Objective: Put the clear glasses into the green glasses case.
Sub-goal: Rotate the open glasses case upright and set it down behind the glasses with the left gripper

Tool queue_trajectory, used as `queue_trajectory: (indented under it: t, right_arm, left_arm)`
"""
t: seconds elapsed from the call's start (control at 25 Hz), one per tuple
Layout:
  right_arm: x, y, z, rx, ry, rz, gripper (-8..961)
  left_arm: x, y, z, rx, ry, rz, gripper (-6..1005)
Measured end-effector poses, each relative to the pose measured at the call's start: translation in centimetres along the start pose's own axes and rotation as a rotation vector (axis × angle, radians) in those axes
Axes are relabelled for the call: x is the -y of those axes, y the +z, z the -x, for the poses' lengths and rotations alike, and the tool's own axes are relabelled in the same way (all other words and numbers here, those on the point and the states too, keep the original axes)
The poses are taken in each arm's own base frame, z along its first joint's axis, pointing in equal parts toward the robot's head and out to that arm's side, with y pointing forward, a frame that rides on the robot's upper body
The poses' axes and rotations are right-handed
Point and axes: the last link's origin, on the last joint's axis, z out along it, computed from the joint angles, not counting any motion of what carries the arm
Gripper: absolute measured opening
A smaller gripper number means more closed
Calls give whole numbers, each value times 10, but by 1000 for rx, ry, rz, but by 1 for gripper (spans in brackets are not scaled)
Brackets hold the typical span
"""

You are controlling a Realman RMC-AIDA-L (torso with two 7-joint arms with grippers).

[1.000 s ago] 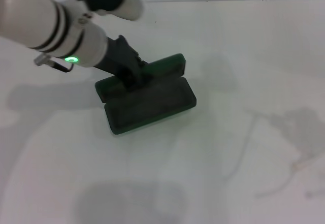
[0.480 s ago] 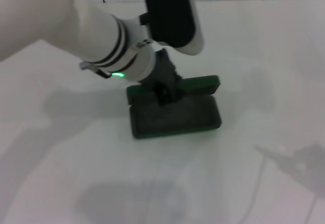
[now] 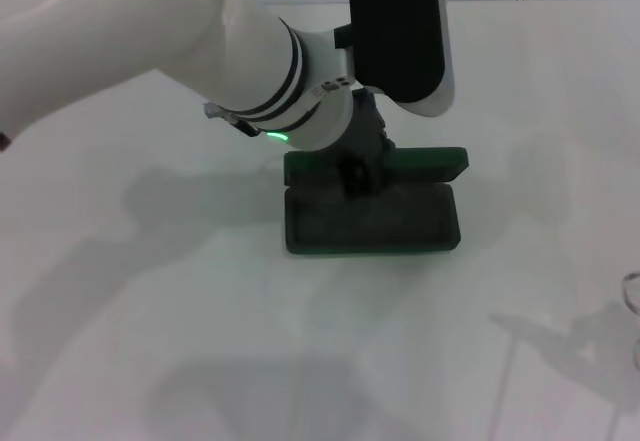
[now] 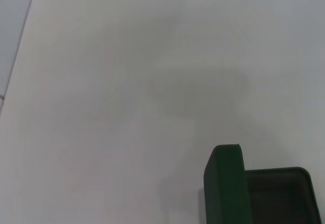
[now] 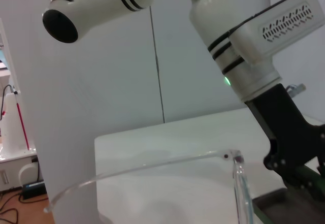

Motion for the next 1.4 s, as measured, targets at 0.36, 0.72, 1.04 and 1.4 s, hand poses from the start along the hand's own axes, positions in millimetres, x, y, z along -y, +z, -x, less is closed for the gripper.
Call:
queue_trajectory:
  t: [0.36,0.72,1.04,1.4]
  right_arm:
    - [2,1,1,13,-10,-4,114]
    - [2,0,0,16,-17,-12,114]
    - [4,0,0,21,-17,-19,114]
    - [3,-3,-3,44,-16,-38,114]
  left_arm:
    - [4,8,-3,-51,29,-4,251]
    - [7,14,2,-35,24,-7,258]
    - [6,16,4,-32,40,2,264]
    - [7,13,5,-61,21,22,271]
